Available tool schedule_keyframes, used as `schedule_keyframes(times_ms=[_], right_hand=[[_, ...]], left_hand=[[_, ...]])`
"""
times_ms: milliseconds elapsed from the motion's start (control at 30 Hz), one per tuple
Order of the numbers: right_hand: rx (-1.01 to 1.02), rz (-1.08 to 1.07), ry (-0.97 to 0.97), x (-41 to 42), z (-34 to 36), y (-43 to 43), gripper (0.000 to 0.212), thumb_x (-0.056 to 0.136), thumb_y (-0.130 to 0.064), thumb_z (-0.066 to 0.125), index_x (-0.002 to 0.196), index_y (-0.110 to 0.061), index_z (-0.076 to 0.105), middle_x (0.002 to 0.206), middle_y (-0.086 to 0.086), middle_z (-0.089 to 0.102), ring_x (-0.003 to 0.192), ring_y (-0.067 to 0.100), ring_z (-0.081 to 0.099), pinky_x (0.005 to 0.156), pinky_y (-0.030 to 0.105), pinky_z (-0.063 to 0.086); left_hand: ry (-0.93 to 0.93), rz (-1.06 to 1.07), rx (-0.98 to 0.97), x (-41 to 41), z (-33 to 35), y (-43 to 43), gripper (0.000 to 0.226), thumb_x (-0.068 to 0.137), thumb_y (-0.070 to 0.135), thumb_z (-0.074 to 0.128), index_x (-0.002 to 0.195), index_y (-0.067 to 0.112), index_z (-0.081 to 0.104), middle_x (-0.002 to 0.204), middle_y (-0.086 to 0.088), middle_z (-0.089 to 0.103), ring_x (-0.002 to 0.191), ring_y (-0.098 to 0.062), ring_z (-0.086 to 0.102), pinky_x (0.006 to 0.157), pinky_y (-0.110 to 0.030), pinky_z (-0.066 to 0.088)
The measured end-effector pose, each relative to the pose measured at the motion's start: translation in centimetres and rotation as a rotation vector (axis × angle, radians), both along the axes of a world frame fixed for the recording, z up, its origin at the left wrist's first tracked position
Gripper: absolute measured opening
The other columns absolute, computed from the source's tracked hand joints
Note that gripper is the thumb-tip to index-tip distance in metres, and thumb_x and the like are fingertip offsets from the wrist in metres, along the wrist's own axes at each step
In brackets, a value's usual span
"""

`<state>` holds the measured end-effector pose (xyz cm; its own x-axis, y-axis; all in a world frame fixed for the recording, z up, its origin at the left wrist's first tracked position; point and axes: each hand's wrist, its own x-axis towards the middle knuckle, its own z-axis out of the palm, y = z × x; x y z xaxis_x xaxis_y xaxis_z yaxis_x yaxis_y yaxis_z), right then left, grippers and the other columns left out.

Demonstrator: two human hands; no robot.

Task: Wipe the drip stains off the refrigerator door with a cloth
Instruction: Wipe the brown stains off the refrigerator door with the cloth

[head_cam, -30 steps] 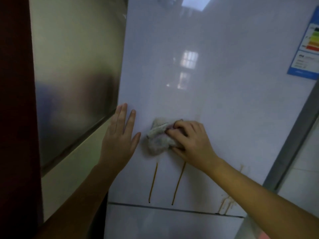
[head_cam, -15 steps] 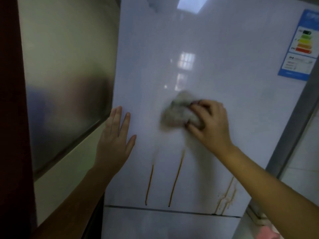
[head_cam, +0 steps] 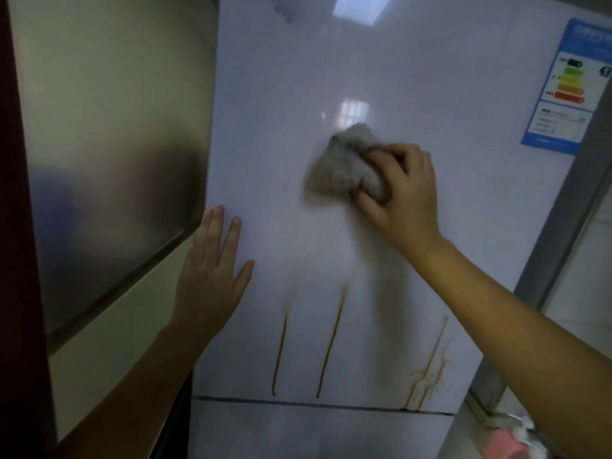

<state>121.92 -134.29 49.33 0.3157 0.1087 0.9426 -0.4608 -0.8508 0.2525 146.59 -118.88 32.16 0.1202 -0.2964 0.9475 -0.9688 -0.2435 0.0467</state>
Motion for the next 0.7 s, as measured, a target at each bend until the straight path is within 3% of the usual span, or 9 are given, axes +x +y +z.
schedule_keyframes(times_ms=[133,333,400,533,700], right_hand=[[0.051,0.026,-0.065,3.3,0.2,1.8,0.053,0.082,-0.036,0.077,0.129,-0.016,0.066,0.127,0.013,0.059,0.111,0.034,0.053,0.091,0.042,0.045],[-0.164,0.070,0.450,2.0,-10.9,2.1,0.046,0.089,-0.040,0.071,0.128,-0.016,0.068,0.127,0.014,0.062,0.109,0.035,0.058,0.089,0.043,0.048],[-0.173,0.067,0.508,-1.0,-12.8,0.3,0.041,0.091,-0.038,0.069,0.125,-0.016,0.069,0.125,0.012,0.060,0.107,0.033,0.059,0.086,0.043,0.050],[-0.141,0.009,0.351,-4.9,-8.8,-2.6,0.042,0.091,-0.040,0.070,0.124,-0.013,0.067,0.121,0.016,0.061,0.102,0.036,0.060,0.083,0.047,0.053],[-0.011,0.038,0.053,-1.2,-2.7,-0.4,0.045,0.083,-0.026,0.080,0.124,-0.009,0.071,0.121,0.016,0.061,0.106,0.034,0.055,0.090,0.043,0.049]], left_hand=[[-0.005,0.005,-0.012,0.0,-0.1,-0.1,0.069,0.102,0.039,0.046,0.157,0.002,0.030,0.166,-0.024,0.021,0.154,-0.040,0.023,0.120,-0.051,0.033],[-0.020,0.002,0.001,0.2,0.0,0.0,0.071,0.101,0.040,0.047,0.158,0.002,0.029,0.166,-0.025,0.021,0.154,-0.041,0.023,0.120,-0.051,0.033],[-0.019,-0.001,-0.005,0.3,0.0,0.0,0.069,0.102,0.040,0.047,0.157,0.002,0.030,0.166,-0.024,0.022,0.154,-0.040,0.023,0.120,-0.051,0.034],[-0.018,0.004,0.001,0.3,0.0,0.1,0.069,0.103,0.040,0.047,0.157,0.001,0.030,0.166,-0.024,0.022,0.155,-0.040,0.023,0.120,-0.051,0.034],[-0.008,-0.002,0.000,0.1,0.0,0.0,0.069,0.102,0.040,0.046,0.158,0.003,0.028,0.167,-0.023,0.020,0.155,-0.039,0.021,0.122,-0.049,0.029]])
